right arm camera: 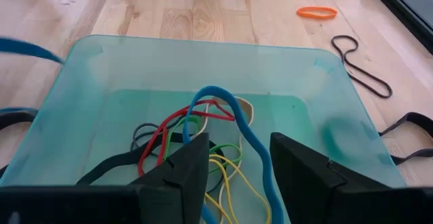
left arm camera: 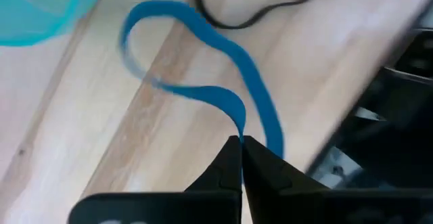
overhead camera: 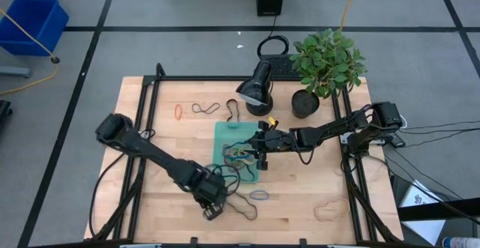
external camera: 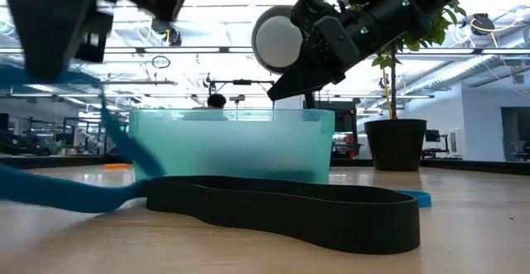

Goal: Pick and place rubber bands into bin
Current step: Put the left blue rubber band into the basket

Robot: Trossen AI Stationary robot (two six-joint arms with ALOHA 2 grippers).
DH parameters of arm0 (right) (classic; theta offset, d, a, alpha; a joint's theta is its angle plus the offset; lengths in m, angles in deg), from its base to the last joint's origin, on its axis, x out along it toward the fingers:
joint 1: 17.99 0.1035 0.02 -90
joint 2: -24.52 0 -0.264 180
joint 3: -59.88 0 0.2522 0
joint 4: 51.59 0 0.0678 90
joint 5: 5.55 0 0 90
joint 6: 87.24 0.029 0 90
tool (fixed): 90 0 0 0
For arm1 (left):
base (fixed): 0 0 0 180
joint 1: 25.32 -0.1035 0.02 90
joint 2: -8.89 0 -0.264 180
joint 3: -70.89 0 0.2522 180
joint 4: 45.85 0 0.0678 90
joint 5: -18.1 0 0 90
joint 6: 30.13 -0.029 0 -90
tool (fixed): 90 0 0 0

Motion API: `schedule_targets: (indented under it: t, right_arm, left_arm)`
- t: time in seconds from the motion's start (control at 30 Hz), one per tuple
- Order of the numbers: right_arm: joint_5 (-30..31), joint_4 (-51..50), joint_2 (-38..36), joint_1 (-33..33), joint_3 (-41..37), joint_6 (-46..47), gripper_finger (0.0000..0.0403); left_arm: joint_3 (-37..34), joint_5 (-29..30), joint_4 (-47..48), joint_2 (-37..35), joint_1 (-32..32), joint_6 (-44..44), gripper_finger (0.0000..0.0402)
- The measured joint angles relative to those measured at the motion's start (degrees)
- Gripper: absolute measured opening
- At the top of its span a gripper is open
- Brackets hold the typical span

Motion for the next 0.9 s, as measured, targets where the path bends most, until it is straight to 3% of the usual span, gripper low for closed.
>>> schedule_targets:
  t: [0.33,0.43,0.67,0.9]
  right_arm:
    - [0.0,0.5,0.0,0.0,0.0,0.0,0.0151]
    - [-0.1,0.7,-0.6,0.0,0.0,0.5,0.0151]
    - [-0.2,0.4,-3.8,0.8,0.0,-0.5,0.0151]
    - [-0.1,0.5,-6.7,0.9,0.0,-1.5,0.0151]
  left_arm:
    - [0.0,1.2,12.1,-15.0,-0.4,-3.2,0.0006]
    - [0.0,4.8,14.3,-19.9,-0.5,-4.1,0.0004]
    - [0.0,17.9,10.2,-27.9,-3.2,-15.0,0.0009]
    - [0.1,20.2,1.0,-28.8,-8.7,-32.9,0.0012]
